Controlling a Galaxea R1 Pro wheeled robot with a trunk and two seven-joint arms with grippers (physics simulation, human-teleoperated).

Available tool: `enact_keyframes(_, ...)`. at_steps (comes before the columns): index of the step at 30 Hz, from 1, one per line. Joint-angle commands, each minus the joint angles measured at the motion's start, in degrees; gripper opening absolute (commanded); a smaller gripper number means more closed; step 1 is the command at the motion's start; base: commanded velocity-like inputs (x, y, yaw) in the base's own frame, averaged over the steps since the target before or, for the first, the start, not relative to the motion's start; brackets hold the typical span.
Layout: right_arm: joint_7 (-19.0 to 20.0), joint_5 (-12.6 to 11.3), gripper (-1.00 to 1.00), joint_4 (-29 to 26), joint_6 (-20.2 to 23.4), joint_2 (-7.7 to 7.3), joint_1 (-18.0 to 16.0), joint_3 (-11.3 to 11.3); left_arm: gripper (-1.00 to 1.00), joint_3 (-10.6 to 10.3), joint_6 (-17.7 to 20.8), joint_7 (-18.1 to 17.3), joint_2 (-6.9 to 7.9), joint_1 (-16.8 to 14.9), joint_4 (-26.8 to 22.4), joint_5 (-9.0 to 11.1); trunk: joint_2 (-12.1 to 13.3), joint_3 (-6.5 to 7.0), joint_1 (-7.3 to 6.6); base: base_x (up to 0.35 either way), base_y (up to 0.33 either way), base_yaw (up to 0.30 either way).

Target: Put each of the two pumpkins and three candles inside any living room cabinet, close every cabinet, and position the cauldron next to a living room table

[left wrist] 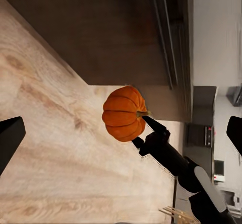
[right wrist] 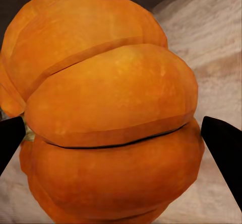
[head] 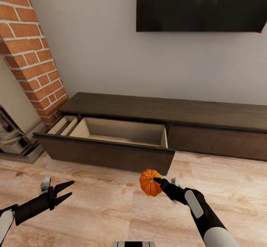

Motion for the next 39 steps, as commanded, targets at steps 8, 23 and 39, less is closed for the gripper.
enact_keyframes(8, -0.12, -0.12, -1.0, -0.01, -0.02, 0.0, 0.0, 0.18, 1.0, 0.0, 0.0, 0.0, 0.12, 0.0, 0.0, 0.02, 0.11, 1.94, -0.2, -0.002, 0.0, 0.28)
enact_keyframes(23, -0.19, 0.02, -1.0, -0.01, -0.07, 0.0, 0.0, 1.4, 1.0, 0.0, 0.0, 0.0, 0.25, 0.0, 0.02, -0.04, 0.31, 5.27, -0.59, 0.0, 0.0, 0.26)
enact_keyframes(39, -0.16, -0.03, -1.0, -0.03, -0.29, 0.17, 0.0, 1.41, 1.0, 0.02, 0.0, -0.05, 0.25, 0.0, 0.09, 0.14, 4.29, 7.29, -2.79, 0.0, 0.0, 0.099)
